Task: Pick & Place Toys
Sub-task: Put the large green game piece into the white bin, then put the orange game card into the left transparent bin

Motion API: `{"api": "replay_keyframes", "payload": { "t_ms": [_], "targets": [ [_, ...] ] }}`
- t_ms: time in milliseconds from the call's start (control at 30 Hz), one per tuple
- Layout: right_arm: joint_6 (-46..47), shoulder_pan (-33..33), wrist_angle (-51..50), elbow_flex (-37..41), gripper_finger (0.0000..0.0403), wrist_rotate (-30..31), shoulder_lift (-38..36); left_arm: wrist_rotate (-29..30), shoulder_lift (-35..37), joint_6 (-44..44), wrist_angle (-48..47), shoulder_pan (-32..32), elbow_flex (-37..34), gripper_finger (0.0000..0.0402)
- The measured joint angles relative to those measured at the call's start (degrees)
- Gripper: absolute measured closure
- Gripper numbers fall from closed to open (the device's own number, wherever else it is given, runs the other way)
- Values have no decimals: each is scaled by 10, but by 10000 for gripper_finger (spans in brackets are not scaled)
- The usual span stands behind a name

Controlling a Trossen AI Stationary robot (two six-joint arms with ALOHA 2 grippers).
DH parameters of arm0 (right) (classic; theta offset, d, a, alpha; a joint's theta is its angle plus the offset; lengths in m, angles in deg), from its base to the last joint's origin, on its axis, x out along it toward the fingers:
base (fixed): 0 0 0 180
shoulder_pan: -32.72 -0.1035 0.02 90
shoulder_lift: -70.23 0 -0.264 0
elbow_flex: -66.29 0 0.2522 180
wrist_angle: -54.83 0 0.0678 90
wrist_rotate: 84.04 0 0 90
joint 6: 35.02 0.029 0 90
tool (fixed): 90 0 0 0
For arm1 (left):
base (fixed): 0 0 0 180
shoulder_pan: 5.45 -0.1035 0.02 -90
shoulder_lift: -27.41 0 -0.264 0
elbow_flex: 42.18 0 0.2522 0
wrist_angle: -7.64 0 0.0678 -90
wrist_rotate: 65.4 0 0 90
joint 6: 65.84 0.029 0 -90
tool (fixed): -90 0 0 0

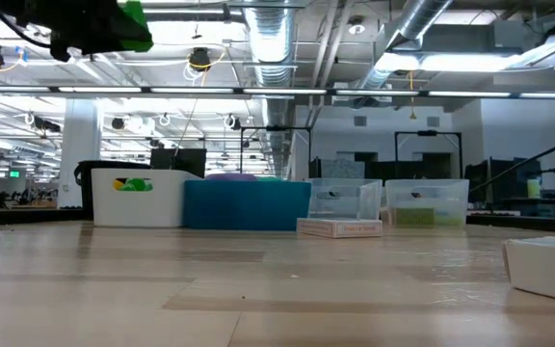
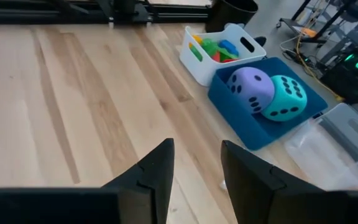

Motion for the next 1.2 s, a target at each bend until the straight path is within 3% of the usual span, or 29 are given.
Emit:
{"api": "replay_keyframes", "payload": {
  "t_ms": [167,333,567,733,967,1067,1200],
  "targets": [
    [-28,22,28,0,275,0,0,-15,-31,-15,-2,-89,0,277],
    [-66,40,45,0,275,-32,0,-144,-83,-88,-43,-209,1,277],
    [-72,38,43,0,275,-44,0,-270,-147,-245,-141,-358,1,277],
    [-73,27,39,0,275,-42,0,-338,-177,-289,-177,-424,1,201],
    [-73,26,37,0,275,-40,0,-428,-191,-295,-173,-447,1,108],
    [-76,27,37,0,275,-40,0,-531,-184,-311,-160,-443,1,91],
    [-82,14,35,0,275,-40,0,-765,-181,-342,-93,-416,1,85]
  ]
}}
